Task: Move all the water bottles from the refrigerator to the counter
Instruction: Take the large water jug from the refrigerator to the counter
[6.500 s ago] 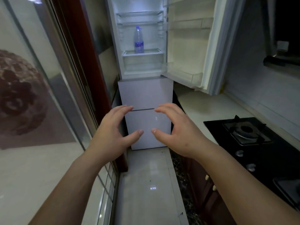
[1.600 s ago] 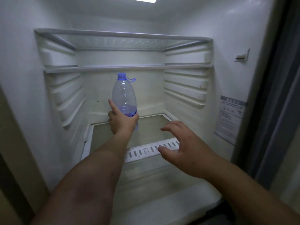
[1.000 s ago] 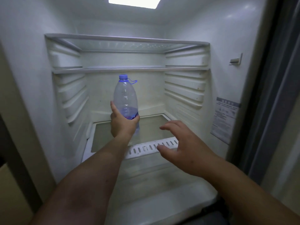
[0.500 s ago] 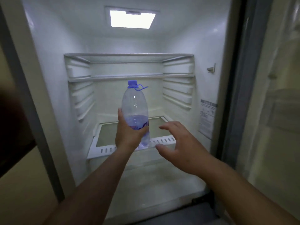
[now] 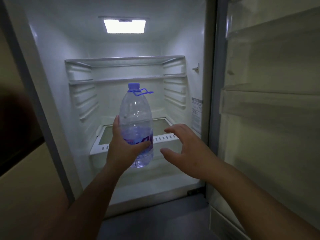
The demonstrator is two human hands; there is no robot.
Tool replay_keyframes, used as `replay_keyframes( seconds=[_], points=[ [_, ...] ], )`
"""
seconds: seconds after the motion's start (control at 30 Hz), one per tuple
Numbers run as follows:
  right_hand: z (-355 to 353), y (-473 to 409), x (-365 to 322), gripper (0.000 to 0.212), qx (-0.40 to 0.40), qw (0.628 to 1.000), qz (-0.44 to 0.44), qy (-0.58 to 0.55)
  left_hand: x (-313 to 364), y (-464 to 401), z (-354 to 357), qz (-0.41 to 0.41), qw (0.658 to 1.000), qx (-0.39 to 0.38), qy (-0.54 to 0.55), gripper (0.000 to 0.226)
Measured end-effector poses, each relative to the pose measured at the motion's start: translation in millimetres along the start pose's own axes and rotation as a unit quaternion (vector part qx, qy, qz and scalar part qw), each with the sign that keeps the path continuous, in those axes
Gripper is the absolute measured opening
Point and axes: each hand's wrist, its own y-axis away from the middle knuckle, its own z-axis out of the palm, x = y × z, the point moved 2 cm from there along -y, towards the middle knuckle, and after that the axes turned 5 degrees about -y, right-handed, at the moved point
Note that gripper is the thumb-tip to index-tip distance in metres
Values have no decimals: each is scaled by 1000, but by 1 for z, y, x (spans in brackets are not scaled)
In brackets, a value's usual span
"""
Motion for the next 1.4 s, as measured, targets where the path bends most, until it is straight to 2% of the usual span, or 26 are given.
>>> replay_keyframes(
  seconds=[0.23,0.47,1.07,1.2,1.4],
  points=[
    [-12,28,-10,68,9,1000,-16,-9,22,35,-10,27,999,-21,32,121],
    [-22,49,-23,51,21,1000,-14,-14,36,56,-22,29,998,-28,48,122],
    [-24,141,-78,53,50,997,47,23,65,136,-52,19,991,-54,122,126],
    [-39,181,-92,57,85,993,68,32,84,161,-43,34,986,-71,146,125],
    [-70,240,-113,47,143,983,111,38,115,205,-30,32,978,-118,169,119]
  ],
)
